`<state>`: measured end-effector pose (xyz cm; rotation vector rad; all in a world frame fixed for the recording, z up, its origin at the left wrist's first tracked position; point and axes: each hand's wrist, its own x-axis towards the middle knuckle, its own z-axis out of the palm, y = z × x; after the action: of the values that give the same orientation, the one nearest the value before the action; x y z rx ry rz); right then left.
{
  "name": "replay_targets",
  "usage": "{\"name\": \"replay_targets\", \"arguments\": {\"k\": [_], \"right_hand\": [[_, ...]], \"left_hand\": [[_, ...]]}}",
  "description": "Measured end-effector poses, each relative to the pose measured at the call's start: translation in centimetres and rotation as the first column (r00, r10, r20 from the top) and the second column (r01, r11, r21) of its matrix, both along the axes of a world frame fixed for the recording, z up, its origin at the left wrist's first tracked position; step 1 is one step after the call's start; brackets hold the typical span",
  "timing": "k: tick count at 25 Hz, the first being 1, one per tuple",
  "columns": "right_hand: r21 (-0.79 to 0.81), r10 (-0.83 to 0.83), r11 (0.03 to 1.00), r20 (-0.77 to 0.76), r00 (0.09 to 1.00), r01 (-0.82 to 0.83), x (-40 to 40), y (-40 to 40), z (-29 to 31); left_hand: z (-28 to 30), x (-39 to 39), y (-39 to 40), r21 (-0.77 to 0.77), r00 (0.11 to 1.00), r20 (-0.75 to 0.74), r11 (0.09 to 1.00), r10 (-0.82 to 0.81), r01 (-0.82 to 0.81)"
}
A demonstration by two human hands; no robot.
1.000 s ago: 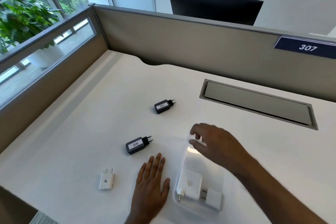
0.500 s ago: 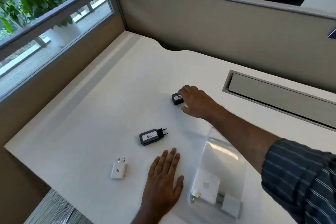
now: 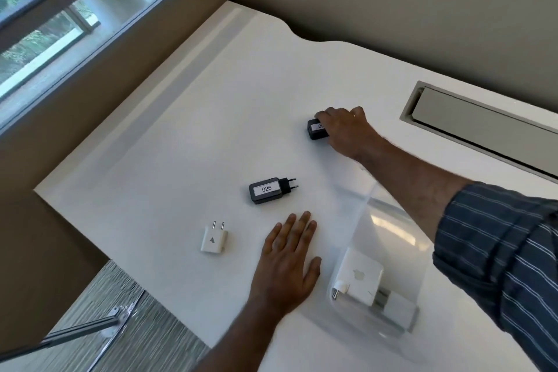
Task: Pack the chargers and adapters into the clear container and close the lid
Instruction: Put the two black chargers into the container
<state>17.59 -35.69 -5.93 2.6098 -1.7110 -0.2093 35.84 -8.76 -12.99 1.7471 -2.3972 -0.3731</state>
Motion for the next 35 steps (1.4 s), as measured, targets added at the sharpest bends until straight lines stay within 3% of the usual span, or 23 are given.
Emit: {"name": "replay_targets", "arguments": {"k": [9, 21, 25, 31, 35], "right_hand": [[-0.041, -0.021, 0.999, 0.058, 0.998, 0.023, -0.2, 1.1, 0.6], [0.032, -0.130, 0.991, 0.460, 0.878, 0.130, -2.1, 10.7, 7.5], [-0.009, -0.181, 0.977, 0.507, 0.843, 0.215, -4.5, 16.3, 9.7], [0.087, -0.296, 0.951, 0.528, 0.796, 0.295, -6.8, 23.2, 10.7], [0.170, -0.375, 0.927, 0.462, 0.804, 0.335, -7.7, 25.8, 9.6]], "left_hand": [[-0.3, 0.0, 0.0, -0.024, 1.000, -0.014, 1.000, 0.005, -0.005], [-0.2, 0.2, 0.0, -0.008, 1.000, -0.012, 1.000, 0.015, -0.016], [-0.2, 0.1, 0.1, -0.018, 1.000, -0.015, 1.000, 0.017, -0.017], [0.3, 0.1, 0.2, -0.013, 0.999, -0.028, 1.000, 0.022, -0.022], [0.4, 0.0, 0.2, -0.004, 0.999, -0.021, 1.000, 0.028, -0.028]]}}
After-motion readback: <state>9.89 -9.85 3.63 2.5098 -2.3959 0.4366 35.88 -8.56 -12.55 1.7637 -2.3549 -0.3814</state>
